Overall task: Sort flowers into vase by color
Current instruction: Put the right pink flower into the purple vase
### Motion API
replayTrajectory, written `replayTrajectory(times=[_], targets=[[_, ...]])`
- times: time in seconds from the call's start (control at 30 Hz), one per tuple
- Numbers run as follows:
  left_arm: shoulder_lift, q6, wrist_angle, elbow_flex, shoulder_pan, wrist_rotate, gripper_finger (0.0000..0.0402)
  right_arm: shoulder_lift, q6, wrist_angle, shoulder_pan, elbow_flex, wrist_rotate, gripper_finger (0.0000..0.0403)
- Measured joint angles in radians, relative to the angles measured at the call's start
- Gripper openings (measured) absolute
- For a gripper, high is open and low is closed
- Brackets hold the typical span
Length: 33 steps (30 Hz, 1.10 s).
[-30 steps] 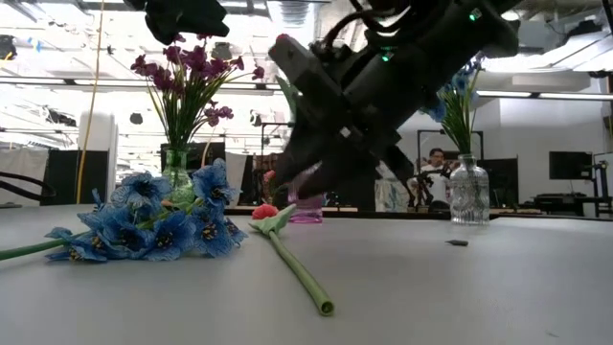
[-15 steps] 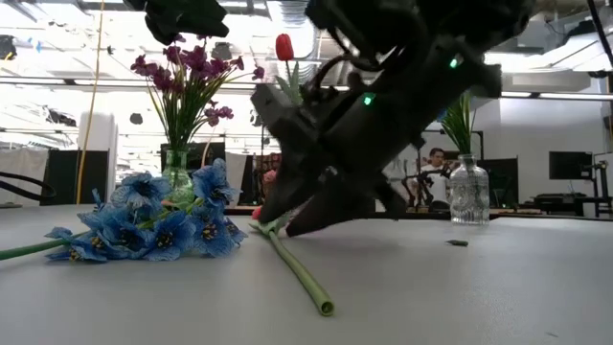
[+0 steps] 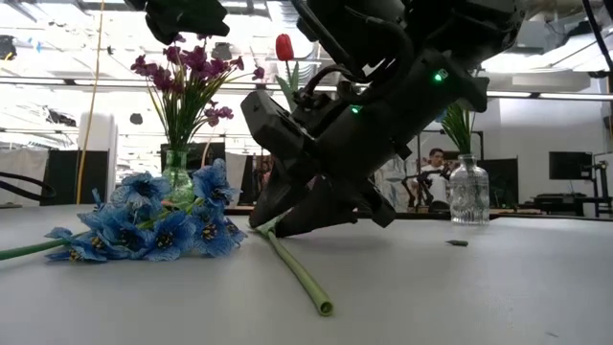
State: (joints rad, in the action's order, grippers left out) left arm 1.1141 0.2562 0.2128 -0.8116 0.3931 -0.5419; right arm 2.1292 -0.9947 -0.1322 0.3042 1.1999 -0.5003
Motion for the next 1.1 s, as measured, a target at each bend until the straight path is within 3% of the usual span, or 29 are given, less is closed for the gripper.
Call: replayTrajectory(times=[0.5,0.83,1.1], targets=[[0.000,0.002,-0.001,0.000,0.000,0.000,0.0144,0.001,0.005,0.025,-0.013,0.000,0.017,0.0034],[-0.002,0.003,0.000,0.000,0.000,0.002,0.0144,-0.018,0.038,0.039,-0.014,-0.002,0.042,0.0032],[-0.073,0.001,0.002,-0.001,0.002,0.006,0.0144,-0.130,0.155,0.076,-0.013,-0.004,0.028,0.0027]])
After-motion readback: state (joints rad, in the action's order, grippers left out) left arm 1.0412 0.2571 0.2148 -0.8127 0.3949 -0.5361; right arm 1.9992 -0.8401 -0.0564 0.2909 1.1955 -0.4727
